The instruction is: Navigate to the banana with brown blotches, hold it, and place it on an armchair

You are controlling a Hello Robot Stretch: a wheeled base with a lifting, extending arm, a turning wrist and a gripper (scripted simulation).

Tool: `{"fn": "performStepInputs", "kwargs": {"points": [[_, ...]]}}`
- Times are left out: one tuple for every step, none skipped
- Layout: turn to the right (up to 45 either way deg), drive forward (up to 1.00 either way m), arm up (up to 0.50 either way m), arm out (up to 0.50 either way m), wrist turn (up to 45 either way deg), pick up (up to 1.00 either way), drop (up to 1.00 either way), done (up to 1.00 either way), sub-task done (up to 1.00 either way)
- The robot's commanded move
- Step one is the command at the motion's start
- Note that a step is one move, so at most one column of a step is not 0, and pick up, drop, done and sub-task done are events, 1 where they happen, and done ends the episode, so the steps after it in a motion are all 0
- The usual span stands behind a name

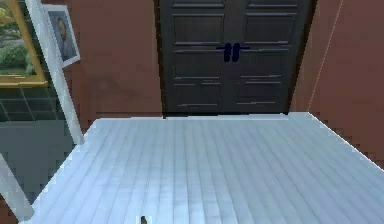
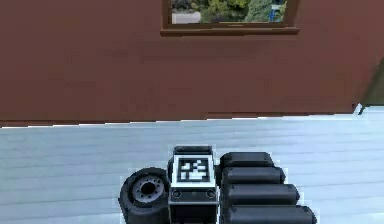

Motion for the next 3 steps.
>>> {"fn": "performStepInputs", "kwargs": {"points": [[12.0,0.00,0.00,0.00,0.0,0.00,0.00,0.00,0.00],[0.0,0.20,0.00,0.00,0.0,0.00,0.00,0.00,0.00],[-45.0,0.00,0.00,0.00,0.0,0.00,0.00,0.00,0.00]]}}
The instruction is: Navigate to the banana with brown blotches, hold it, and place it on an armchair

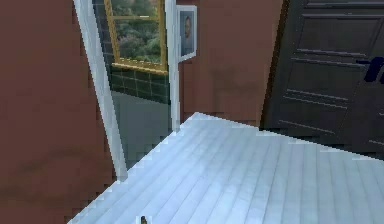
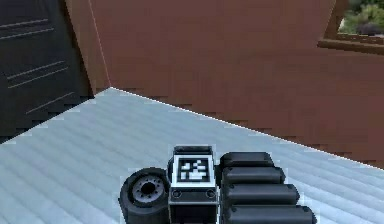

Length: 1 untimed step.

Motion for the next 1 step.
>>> {"fn": "performStepInputs", "kwargs": {"points": [[-6.0,0.00,0.00,0.00,0.0,0.00,0.00,0.00,0.00]]}}
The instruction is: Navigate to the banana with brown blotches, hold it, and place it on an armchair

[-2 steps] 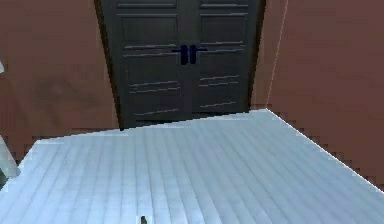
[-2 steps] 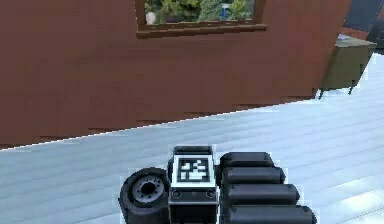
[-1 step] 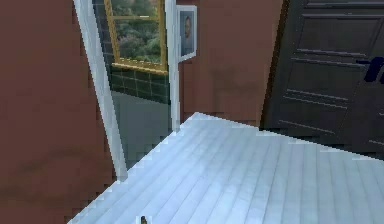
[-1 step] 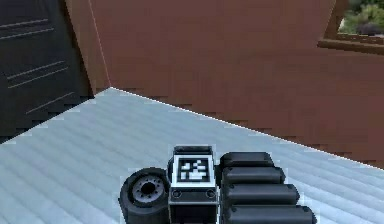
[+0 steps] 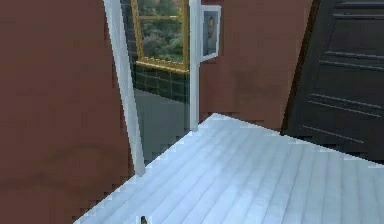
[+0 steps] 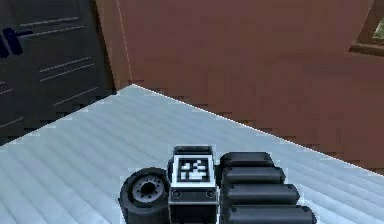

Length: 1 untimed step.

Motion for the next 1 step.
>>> {"fn": "performStepInputs", "kwargs": {"points": [[0.0,1.00,0.00,0.00,0.0,0.00,0.00,0.00,0.00]]}}
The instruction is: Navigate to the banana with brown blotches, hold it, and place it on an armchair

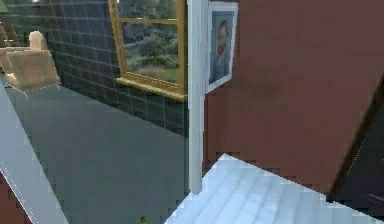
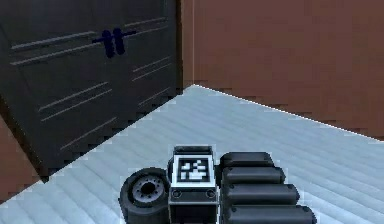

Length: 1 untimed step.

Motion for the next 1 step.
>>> {"fn": "performStepInputs", "kwargs": {"points": [[-3.0,0.00,0.00,0.00,0.0,0.00,0.00,0.00,0.00]]}}
